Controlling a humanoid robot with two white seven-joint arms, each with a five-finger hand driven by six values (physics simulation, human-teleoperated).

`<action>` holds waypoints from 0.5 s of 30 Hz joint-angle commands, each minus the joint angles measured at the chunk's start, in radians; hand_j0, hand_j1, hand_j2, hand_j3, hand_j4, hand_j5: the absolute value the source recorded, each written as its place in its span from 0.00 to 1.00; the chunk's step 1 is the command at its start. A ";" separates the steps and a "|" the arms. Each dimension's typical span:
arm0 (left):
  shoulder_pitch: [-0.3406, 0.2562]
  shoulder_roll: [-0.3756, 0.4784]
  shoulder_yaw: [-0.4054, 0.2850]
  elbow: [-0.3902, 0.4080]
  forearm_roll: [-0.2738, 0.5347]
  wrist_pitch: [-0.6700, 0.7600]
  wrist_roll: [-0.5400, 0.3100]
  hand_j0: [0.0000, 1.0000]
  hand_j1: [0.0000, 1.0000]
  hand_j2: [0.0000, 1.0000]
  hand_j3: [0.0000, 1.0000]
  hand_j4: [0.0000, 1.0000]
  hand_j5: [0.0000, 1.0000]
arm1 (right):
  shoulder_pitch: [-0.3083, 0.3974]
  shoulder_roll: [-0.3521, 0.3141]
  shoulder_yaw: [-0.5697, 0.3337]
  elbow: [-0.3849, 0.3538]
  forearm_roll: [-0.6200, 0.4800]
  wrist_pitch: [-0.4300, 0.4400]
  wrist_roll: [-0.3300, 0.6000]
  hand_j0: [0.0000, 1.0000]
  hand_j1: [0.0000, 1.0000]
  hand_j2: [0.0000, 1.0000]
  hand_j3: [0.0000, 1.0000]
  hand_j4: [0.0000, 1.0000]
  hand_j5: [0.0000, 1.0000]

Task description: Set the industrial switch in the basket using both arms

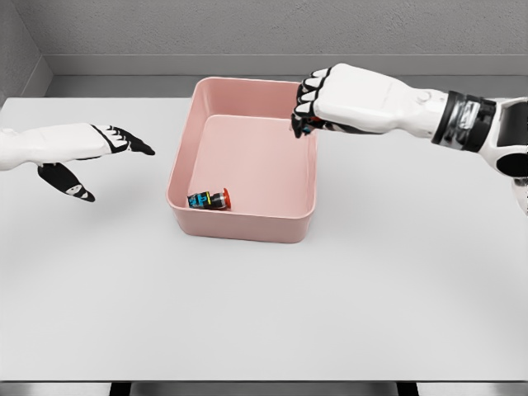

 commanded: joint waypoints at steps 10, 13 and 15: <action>0.005 -0.006 0.001 -0.002 0.003 0.002 -0.003 1.00 1.00 1.00 1.00 1.00 1.00 | -0.003 0.107 0.015 0.018 0.018 0.003 0.011 0.40 0.40 0.40 0.40 0.40 0.40; 0.005 -0.018 0.001 -0.005 0.003 0.002 -0.006 1.00 1.00 1.00 1.00 1.00 1.00 | -0.002 0.139 0.024 0.018 0.035 0.003 0.011 0.40 0.40 0.40 0.40 0.40 0.40; 0.014 -0.032 0.003 -0.004 0.000 0.002 -0.006 1.00 1.00 1.00 1.00 1.00 1.00 | -0.002 0.147 0.039 0.018 0.037 0.003 0.011 0.41 0.41 0.41 0.41 0.41 0.41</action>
